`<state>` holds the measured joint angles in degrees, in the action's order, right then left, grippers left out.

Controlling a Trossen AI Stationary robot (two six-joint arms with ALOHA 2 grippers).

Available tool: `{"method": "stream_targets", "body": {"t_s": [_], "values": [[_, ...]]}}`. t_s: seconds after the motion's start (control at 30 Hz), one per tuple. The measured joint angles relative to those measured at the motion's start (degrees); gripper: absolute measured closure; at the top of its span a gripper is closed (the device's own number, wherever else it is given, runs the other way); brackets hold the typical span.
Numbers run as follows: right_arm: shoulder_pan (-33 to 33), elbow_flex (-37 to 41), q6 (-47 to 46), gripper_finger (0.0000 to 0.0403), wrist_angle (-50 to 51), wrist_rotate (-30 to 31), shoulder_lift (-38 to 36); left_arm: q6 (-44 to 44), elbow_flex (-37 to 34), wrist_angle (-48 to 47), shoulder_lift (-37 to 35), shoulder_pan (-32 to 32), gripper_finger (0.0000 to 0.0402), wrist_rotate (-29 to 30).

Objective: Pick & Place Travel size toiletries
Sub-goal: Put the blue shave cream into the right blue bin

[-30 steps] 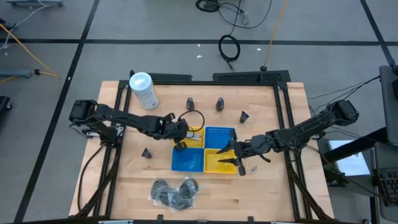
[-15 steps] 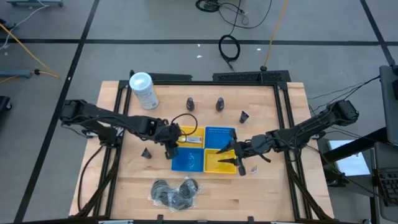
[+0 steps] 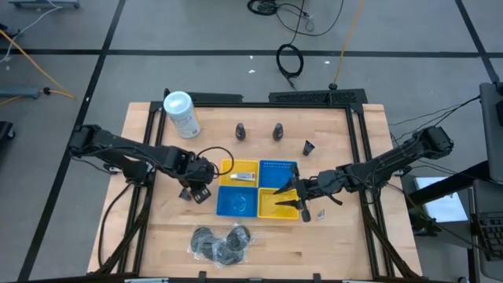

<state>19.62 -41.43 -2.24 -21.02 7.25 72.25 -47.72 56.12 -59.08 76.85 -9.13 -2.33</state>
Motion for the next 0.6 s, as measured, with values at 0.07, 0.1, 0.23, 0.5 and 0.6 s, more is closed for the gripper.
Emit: {"method": "stream_targets", "body": {"t_s": [0.07, 0.1, 0.23, 0.5, 0.6], "values": [[0.0, 0.0, 0.0, 0.0261, -0.1, 0.0, 0.0, -1.4, 0.0, -1.6, -0.1, 0.0, 0.0232, -1.1], [0.0, 0.0, 0.1, 0.0261, -0.1, 0.0, 0.0, -2.1, 0.0, -2.3, 0.0, 0.0, 0.0234, -1.1], [0.0, 0.0, 0.1, 0.0261, -0.2, 0.0, 0.0, -4.2, 0.0, -3.2, -0.1, 0.0, 0.024, -2.2], [0.0, 0.0, 0.1, 0.0261, -0.2, 0.0, 0.0, -9.3, 0.0, -10.1, -0.1, 0.0, 0.0245, -2.2], [0.0, 0.0, 0.1, 0.0261, -0.2, 0.0, 0.0, -11.4, 0.0, -11.7, -0.1, 0.0, 0.0245, -2.3]]}}
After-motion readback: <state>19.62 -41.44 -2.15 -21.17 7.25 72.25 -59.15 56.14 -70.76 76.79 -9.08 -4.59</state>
